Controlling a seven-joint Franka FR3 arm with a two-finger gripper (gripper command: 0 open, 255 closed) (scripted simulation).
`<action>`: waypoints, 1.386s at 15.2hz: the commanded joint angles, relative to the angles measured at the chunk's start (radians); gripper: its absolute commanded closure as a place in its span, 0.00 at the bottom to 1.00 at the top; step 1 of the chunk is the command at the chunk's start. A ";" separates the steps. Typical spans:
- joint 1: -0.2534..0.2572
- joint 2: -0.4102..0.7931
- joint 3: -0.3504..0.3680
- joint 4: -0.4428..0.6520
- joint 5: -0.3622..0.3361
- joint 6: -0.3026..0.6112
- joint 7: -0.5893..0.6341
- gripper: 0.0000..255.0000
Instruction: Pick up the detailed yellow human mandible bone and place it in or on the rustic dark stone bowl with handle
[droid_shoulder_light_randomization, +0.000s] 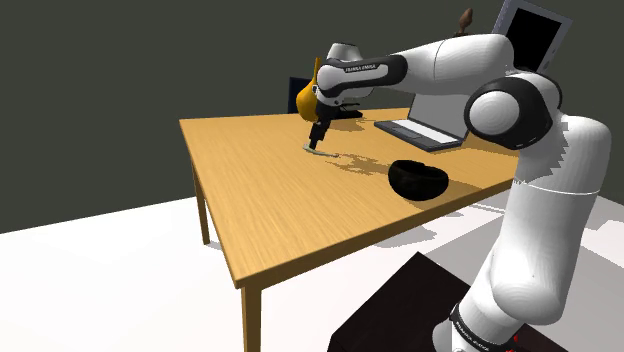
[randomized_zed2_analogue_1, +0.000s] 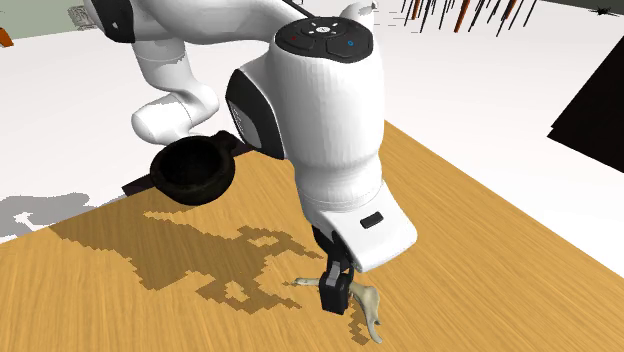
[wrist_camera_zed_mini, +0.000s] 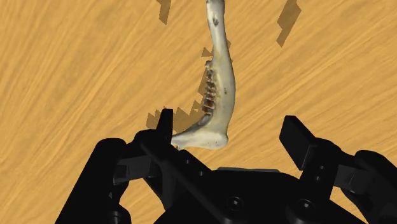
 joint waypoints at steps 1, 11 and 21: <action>0.011 0.004 -0.001 -0.026 -0.032 0.052 0.014 0.00; 0.010 0.028 0.001 -0.053 -0.024 0.104 0.009 0.00; 0.009 0.029 0.001 -0.053 -0.023 0.105 0.007 1.00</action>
